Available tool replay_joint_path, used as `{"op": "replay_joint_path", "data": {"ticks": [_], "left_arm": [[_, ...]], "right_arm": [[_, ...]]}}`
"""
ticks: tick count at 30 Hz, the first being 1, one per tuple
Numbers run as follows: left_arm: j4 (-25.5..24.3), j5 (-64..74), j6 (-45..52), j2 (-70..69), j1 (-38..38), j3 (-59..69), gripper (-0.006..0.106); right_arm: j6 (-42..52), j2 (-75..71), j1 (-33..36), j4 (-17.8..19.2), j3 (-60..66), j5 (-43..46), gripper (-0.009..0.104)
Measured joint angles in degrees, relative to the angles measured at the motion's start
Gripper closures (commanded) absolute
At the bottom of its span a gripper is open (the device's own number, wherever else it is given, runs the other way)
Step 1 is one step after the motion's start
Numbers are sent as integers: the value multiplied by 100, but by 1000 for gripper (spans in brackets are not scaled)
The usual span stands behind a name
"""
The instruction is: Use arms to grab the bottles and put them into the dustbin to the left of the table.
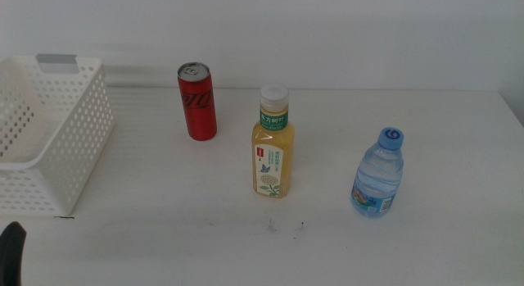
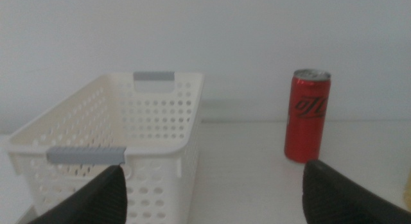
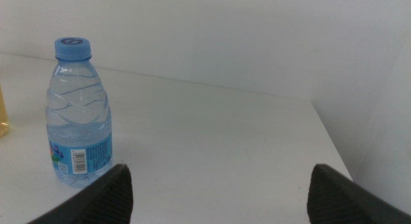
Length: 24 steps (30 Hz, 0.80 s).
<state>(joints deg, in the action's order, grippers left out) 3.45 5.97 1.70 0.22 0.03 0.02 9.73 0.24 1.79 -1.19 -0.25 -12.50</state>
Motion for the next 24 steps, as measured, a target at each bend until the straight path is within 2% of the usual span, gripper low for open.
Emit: {"op": "replay_joint_path", "data": {"ticks": [4, 14, 19, 24], "left_arm": [[0, -597, 0, 559, -323, 0, 7], [89, -5114, 0, 5451, -2216, -2, 7], [144, -7098, 0, 7313, -2422, -10, 7], [157, -7418, -86, 8176, -2422, -20, 7]], "right_arm": [[0, 0, 0, 0, 0, 0, 7], [0, 0, 0, 0, 0, 0, 7], [0, 0, 0, 0, 0, 0, 7], [0, 0, 0, 0, 0, 0, 7]]}}
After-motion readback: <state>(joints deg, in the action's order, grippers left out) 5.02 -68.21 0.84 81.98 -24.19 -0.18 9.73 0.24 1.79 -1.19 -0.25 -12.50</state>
